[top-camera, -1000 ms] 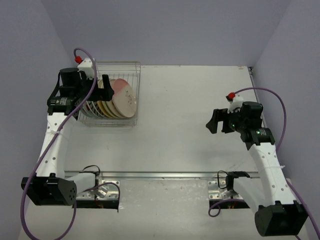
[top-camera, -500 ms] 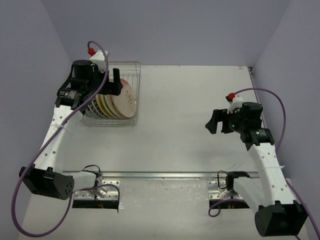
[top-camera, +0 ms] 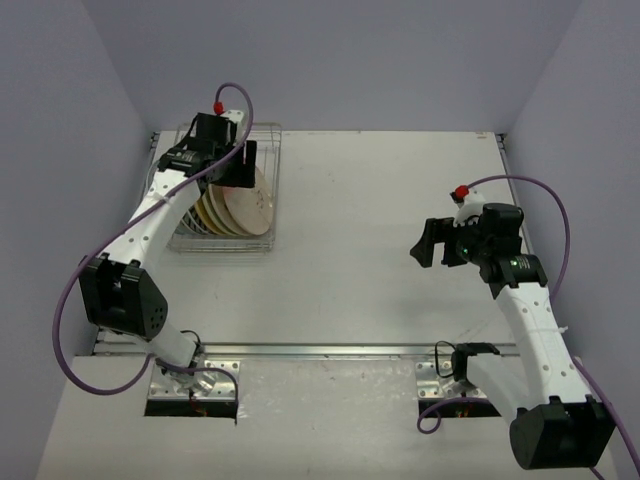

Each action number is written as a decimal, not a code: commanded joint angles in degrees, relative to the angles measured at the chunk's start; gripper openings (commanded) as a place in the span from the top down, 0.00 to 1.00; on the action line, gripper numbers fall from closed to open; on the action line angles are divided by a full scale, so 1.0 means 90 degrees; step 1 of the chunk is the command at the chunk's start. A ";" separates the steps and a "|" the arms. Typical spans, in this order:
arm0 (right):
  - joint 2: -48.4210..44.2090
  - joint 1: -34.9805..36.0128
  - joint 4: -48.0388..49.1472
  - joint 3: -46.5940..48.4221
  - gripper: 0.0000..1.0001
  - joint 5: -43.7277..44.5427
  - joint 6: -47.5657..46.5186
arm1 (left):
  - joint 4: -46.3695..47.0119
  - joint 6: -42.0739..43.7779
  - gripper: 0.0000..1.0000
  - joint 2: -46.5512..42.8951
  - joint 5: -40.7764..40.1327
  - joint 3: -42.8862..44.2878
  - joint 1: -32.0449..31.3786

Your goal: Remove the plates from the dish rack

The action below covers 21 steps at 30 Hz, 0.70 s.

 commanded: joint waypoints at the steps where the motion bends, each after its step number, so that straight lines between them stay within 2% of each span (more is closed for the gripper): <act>1: -0.0058 0.0021 0.0307 0.0072 0.01 -0.0010 0.0086 | 0.0020 -0.0227 0.40 0.0055 -0.0562 0.0384 -0.0010; 6: -0.0138 0.0012 0.0417 -0.0068 0.01 -0.0030 0.0136 | -0.0009 -0.0247 0.42 0.0194 -0.0924 0.0345 0.0005; 12: -0.0176 0.0021 0.0405 -0.0096 0.01 -0.0030 0.0140 | -0.0020 -0.0368 0.42 0.0404 -0.0852 0.0350 0.0170; 21: -0.0219 0.0011 0.0386 -0.0115 0.01 -0.0040 0.0175 | 0.0003 -0.0685 0.41 0.0777 0.0502 0.0261 0.0960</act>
